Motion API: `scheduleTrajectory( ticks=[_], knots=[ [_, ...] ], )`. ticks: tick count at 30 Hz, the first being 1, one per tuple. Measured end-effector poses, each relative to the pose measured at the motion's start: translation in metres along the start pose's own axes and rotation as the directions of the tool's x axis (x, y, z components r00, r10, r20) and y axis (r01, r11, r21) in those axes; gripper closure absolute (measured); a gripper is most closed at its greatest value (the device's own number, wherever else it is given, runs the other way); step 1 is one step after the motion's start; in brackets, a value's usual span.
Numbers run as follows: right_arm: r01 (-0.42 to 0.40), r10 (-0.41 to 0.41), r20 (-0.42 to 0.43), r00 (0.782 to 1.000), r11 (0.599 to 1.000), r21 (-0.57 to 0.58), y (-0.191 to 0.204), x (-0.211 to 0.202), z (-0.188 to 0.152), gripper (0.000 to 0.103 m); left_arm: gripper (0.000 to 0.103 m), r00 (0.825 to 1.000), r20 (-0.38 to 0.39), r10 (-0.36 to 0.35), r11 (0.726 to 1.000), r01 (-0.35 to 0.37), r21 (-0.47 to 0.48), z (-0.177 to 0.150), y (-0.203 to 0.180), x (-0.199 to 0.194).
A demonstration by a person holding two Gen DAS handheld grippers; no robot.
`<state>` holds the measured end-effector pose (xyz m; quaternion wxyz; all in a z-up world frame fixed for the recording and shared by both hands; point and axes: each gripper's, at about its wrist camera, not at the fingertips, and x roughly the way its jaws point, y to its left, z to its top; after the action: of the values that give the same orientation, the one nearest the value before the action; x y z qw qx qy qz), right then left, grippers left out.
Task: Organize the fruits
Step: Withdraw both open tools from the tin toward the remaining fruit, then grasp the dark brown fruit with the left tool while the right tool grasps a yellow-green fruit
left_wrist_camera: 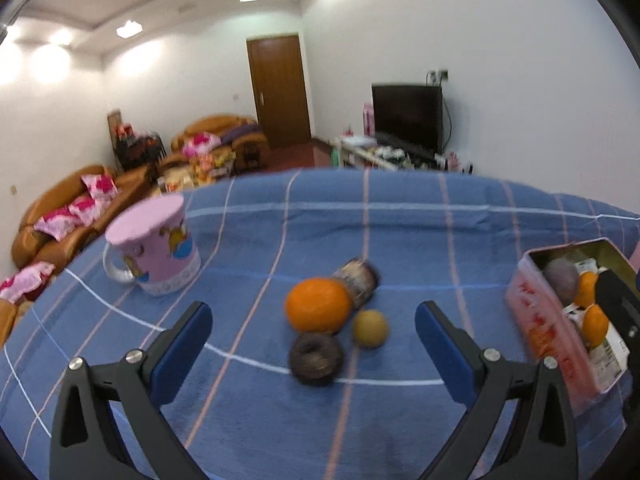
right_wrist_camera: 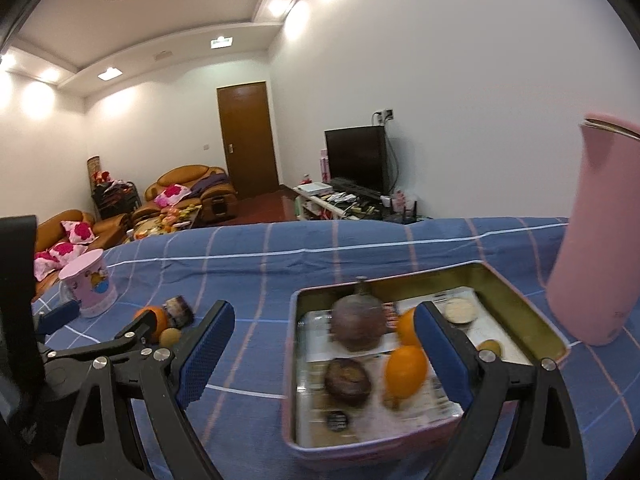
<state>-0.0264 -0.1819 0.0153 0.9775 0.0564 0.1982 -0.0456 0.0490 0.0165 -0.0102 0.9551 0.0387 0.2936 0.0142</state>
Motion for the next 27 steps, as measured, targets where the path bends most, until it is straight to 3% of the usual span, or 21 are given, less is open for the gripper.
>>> scheduleTrajectory(
  ticks=[5,10,14,18,20,27],
  knots=[
    [-0.04,0.04,-0.037,0.999,0.999,-0.02,0.023,0.013,-0.002,0.011,0.009,0.988,-0.133,-0.075,0.996,0.07,-0.047,-0.003,0.023,0.028],
    [-0.074,0.072,-0.076,0.995,0.997,-0.037,0.043,0.021,-0.004,0.011,0.017,0.96,-0.234,-0.156,0.985,0.133,-0.112,-0.008,0.034,0.049],
    [-0.085,0.081,-0.107,0.991,0.996,-0.035,0.052,0.028,-0.005,0.011,0.022,0.952,-0.242,-0.186,0.981,0.165,-0.106,-0.011,0.034,0.052],
    [-0.103,0.098,-0.15,0.984,0.994,-0.024,0.055,0.038,-0.007,0.011,0.023,0.954,-0.251,-0.164,0.986,0.158,-0.045,-0.014,0.03,0.048],
    [-0.113,0.109,-0.174,0.979,0.993,-0.017,0.056,0.043,-0.007,0.011,0.032,0.945,-0.28,-0.172,0.985,0.165,-0.049,-0.015,0.034,0.052],
    [-0.161,0.149,-0.234,0.961,0.986,-0.033,0.068,0.057,-0.008,0.011,0.034,0.943,-0.295,-0.153,0.988,0.148,-0.04,-0.013,0.059,0.057]
  ],
)
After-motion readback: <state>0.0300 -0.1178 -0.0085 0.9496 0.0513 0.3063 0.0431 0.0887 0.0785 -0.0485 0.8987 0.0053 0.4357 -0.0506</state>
